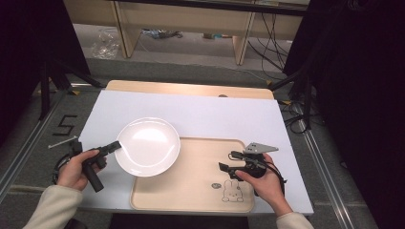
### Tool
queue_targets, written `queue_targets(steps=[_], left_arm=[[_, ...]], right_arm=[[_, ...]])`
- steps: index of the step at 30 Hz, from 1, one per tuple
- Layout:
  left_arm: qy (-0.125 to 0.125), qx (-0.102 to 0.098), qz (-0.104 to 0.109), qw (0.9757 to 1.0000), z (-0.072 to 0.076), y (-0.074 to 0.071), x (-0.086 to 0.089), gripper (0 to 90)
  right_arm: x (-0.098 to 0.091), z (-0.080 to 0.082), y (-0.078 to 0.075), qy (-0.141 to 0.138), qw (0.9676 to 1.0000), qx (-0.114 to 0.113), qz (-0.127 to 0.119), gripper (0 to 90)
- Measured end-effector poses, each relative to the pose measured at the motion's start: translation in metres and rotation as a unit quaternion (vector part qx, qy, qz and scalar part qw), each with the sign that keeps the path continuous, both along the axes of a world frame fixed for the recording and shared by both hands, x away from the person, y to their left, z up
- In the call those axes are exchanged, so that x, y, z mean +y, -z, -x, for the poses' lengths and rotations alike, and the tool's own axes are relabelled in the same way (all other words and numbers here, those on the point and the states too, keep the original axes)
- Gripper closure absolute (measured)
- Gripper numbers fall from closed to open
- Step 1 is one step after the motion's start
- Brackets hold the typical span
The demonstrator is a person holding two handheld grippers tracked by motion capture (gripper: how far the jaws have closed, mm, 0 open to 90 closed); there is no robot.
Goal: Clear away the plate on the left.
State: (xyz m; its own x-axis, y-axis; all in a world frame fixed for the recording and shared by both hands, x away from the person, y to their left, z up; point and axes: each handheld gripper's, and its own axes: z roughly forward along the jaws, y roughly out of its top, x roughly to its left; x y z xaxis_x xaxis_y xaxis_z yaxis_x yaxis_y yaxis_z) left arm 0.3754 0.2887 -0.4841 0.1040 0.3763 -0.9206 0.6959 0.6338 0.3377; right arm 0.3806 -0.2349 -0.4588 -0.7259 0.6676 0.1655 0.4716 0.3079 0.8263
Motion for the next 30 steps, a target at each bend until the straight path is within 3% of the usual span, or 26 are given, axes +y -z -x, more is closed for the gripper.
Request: queue_targets(steps=[8, 11, 18, 21, 25, 30], left_arm=[[0.007, -0.001, -0.005, 1.0000, -0.001, 0.000, -0.003, 85.8], [0.004, 0.007, -0.007, 0.9999, -0.001, 0.000, -0.004, 85.8], [0.009, 0.002, -0.007, 0.9999, -0.001, 0.000, -0.006, 85.8], [0.006, 0.008, -0.011, 0.9999, -0.001, 0.000, -0.007, 85.7], [0.011, -0.001, -0.006, 0.9999, -0.001, 0.000, -0.009, 85.8], [0.012, 0.005, -0.010, 0.9999, -0.001, -0.001, -0.011, 85.8]], right_arm=[[0.000, 0.000, 0.000, -0.001, 1.0000, 0.000, 0.000, 25.8], [0.001, 0.001, 0.000, 0.003, 1.0000, 0.008, -0.002, 25.8], [0.000, 0.001, -0.001, 0.004, 1.0000, 0.000, 0.003, 25.9], [0.001, 0.001, 0.000, 0.006, 1.0000, -0.002, 0.000, 25.9], [0.001, 0.001, 0.000, 0.006, 1.0000, -0.003, 0.001, 25.9], [0.001, 0.001, 0.000, 0.001, 1.0000, 0.000, 0.001, 25.9]])
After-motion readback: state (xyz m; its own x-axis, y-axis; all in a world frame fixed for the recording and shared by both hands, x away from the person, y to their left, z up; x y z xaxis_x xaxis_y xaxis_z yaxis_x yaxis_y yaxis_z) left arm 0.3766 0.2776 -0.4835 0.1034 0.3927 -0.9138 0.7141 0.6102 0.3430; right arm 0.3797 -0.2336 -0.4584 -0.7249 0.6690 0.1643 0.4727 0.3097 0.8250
